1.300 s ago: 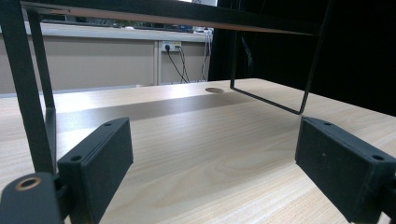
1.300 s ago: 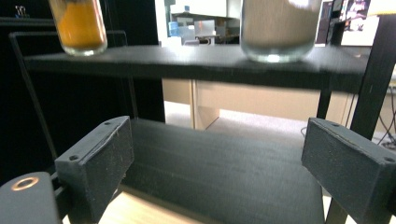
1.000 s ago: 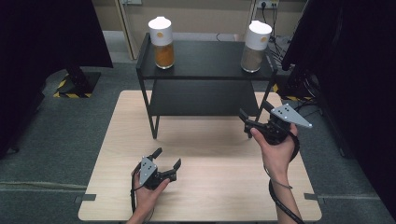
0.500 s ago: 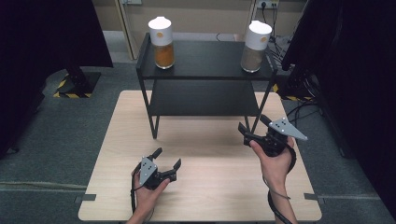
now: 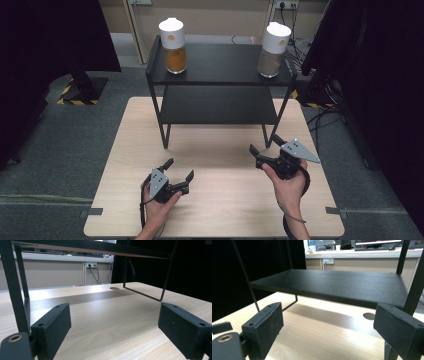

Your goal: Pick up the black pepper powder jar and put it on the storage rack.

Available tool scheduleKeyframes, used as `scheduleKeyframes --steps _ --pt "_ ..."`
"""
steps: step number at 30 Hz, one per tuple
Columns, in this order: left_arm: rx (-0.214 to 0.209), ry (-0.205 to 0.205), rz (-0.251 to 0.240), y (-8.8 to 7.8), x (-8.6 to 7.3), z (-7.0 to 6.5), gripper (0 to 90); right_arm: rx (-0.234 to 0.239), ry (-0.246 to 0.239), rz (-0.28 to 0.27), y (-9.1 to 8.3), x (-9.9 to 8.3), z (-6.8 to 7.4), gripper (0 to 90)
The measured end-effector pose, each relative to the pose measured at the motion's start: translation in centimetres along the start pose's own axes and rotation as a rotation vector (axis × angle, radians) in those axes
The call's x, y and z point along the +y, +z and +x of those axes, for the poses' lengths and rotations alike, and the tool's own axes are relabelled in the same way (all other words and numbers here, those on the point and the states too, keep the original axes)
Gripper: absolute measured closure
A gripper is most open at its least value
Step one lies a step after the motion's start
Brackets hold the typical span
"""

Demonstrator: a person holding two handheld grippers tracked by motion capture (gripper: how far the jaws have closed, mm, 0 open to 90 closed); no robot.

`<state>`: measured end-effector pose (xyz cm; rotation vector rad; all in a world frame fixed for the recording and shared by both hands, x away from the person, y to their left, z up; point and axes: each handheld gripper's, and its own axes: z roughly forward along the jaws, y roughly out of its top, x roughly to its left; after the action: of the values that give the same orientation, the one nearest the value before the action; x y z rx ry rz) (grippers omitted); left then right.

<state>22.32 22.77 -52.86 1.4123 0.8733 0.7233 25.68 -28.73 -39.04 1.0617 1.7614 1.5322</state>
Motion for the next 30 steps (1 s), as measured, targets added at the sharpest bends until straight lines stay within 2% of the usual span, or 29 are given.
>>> scheduleKeyframes --steps 7,14,20,26,30 --pt "0.000 0.000 0.001 0.0 0.0 0.0 10.8 0.003 0.021 0.053 0.1 -1.8 -0.2 9.4" --pt "0.000 0.001 0.001 0.0 0.0 0.0 10.8 0.015 0.037 0.060 0.0 -3.8 -0.4 9.4" --pt "0.000 0.002 0.001 0.0 0.0 0.0 10.8 0.026 0.046 0.087 0.0 -5.4 -0.5 9.4" --pt "0.001 0.001 0.001 0.0 0.0 0.0 10.8 0.027 0.050 0.109 -0.2 -6.7 -0.5 9.4" --pt "0.000 -0.001 -0.001 0.0 0.0 0.0 10.8 0.024 0.033 0.116 -0.5 -7.8 -0.3 9.4"
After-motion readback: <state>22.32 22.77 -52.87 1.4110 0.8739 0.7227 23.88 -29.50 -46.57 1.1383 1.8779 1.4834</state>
